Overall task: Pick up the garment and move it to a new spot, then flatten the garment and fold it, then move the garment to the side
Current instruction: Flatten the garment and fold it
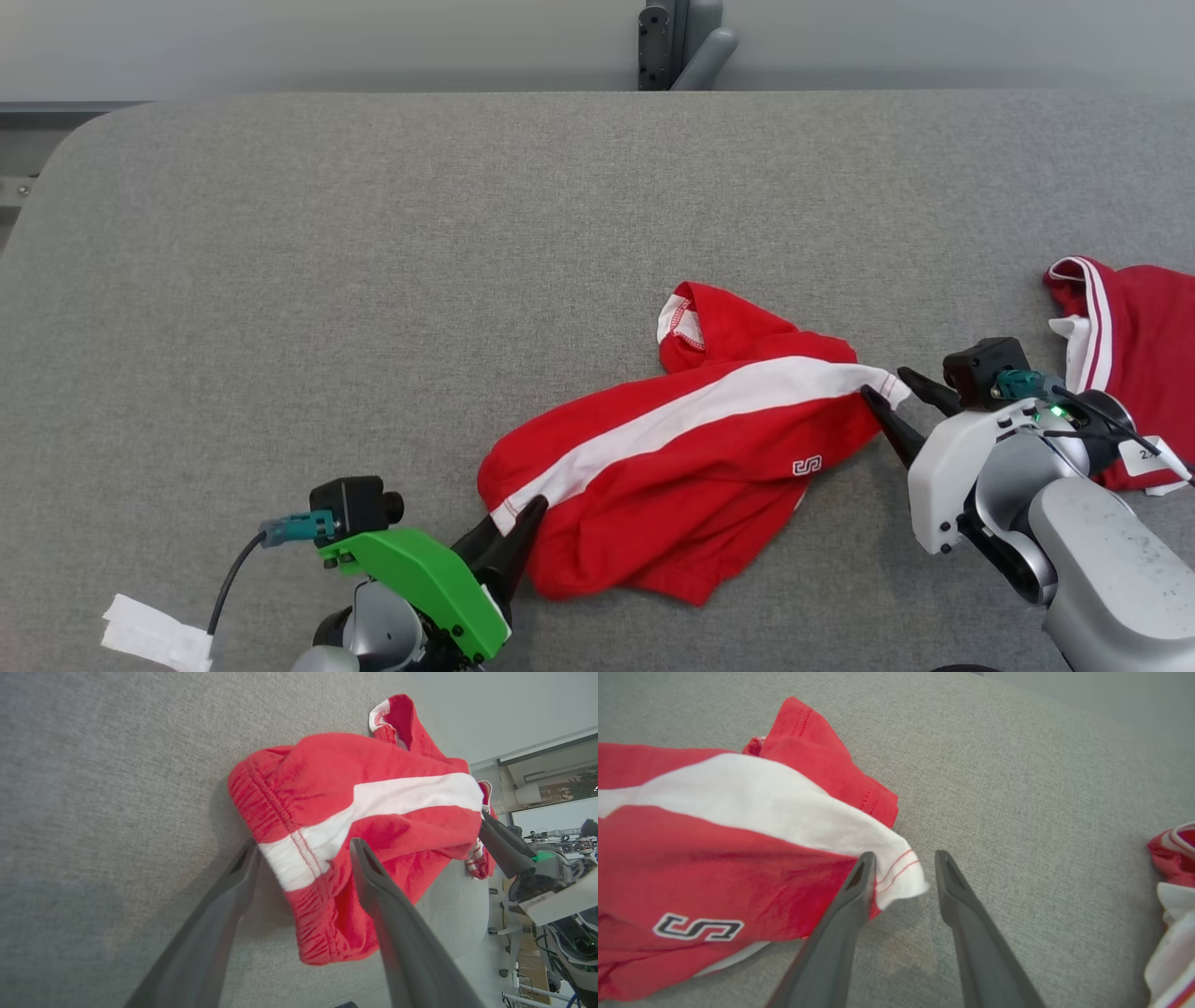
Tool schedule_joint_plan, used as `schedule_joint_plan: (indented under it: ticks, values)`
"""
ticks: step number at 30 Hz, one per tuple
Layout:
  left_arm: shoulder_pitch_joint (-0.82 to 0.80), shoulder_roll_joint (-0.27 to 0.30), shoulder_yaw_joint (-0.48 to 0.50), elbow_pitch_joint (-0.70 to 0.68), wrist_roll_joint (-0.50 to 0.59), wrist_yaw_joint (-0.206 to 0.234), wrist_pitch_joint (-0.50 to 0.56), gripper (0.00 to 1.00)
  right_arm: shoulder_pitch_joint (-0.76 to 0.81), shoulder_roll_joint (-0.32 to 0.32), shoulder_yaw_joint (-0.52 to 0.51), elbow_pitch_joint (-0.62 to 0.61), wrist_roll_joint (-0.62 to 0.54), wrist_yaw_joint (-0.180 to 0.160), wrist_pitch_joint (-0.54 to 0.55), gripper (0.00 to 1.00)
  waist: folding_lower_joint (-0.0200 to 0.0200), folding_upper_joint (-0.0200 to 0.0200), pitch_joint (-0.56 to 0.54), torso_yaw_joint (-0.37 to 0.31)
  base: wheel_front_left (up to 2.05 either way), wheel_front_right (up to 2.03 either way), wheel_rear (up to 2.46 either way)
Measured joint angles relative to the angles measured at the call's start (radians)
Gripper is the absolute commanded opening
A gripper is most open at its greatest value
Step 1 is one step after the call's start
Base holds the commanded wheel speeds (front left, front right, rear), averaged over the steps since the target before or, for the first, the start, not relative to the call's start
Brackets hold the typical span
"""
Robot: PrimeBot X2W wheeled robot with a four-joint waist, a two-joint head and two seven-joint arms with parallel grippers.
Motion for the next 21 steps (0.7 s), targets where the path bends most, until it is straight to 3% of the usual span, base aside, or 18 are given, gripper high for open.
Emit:
schedule_joint_plan:
  ticks: [1,2,4,6,9,10,13,15,16,18,20,21]
  values:
    - [-0.004,0.0,-0.002,0.002,-0.001,0.0,0.0,0.75,-0.002,0.0,0.002,0.0,0.0,0.0,0.0,0.51,0.0,0.0,0.001,-0.001,0.0,0.0,0.0]
    - [-0.006,0.0,-0.003,0.004,-0.002,0.0,0.0,0.58,-0.003,0.0,0.003,0.001,0.001,0.0,0.0,0.49,0.0,0.0,0.002,-0.002,0.0,0.0,0.0]
    - [-0.006,0.0,-0.007,0.01,-0.002,-0.001,-0.001,0.44,-0.006,0.0,0.007,0.001,0.004,0.0,0.001,0.5,0.0,0.0,0.003,-0.005,0.0,0.0,0.0]
    - [-0.009,-0.001,-0.009,0.016,-0.005,-0.001,-0.004,0.43,-0.006,-0.001,0.012,0.002,0.01,0.0,0.008,0.5,0.0,0.0,0.006,-0.006,0.0,0.0,0.0]
    - [-0.017,-0.001,-0.011,0.023,-0.006,-0.005,-0.009,0.42,-0.008,-0.002,0.013,0.002,0.013,0.0,0.009,0.58,0.0,0.0,0.009,-0.008,0.0,0.0,0.0]
    - [-0.02,-0.001,-0.011,0.026,-0.007,-0.007,-0.01,0.4,-0.008,-0.003,0.013,0.002,0.014,0.0,0.01,0.52,0.0,0.0,0.01,-0.008,0.0,0.0,0.0]
    - [-0.029,-0.001,-0.014,0.031,-0.007,-0.014,-0.014,0.24,-0.009,-0.003,0.013,0.002,0.019,0.0,0.012,0.47,0.0,0.0,0.014,-0.008,0.0,0.0,0.0]
    - [-0.033,-0.001,-0.015,0.036,-0.007,-0.018,-0.016,0.04,-0.01,-0.003,0.016,0.002,0.025,0.0,0.014,0.42,0.0,0.0,0.016,-0.009,0.0,0.0,0.0]
    - [-0.037,-0.001,-0.015,0.039,-0.007,-0.018,-0.017,0.0,-0.01,-0.003,0.018,0.002,0.029,0.0,0.016,0.39,0.0,0.0,0.017,-0.009,0.0,0.0,0.0]
    - [-0.042,-0.001,-0.015,0.044,-0.008,-0.021,-0.021,0.0,-0.012,-0.003,0.024,0.002,0.036,0.0,0.016,0.31,0.0,0.0,0.018,-0.01,0.0,0.0,0.0]
    - [-0.046,-0.001,-0.016,0.051,-0.01,-0.026,-0.024,0.0,-0.014,-0.003,0.029,-0.001,0.043,0.0,0.016,0.11,0.0,0.0,0.019,-0.011,0.0,0.0,0.0]
    - [-0.046,-0.001,-0.016,0.054,-0.011,-0.028,-0.025,0.0,-0.015,-0.003,0.031,-0.001,0.047,0.0,0.015,0.11,0.0,0.0,0.019,-0.012,0.0,0.0,0.0]
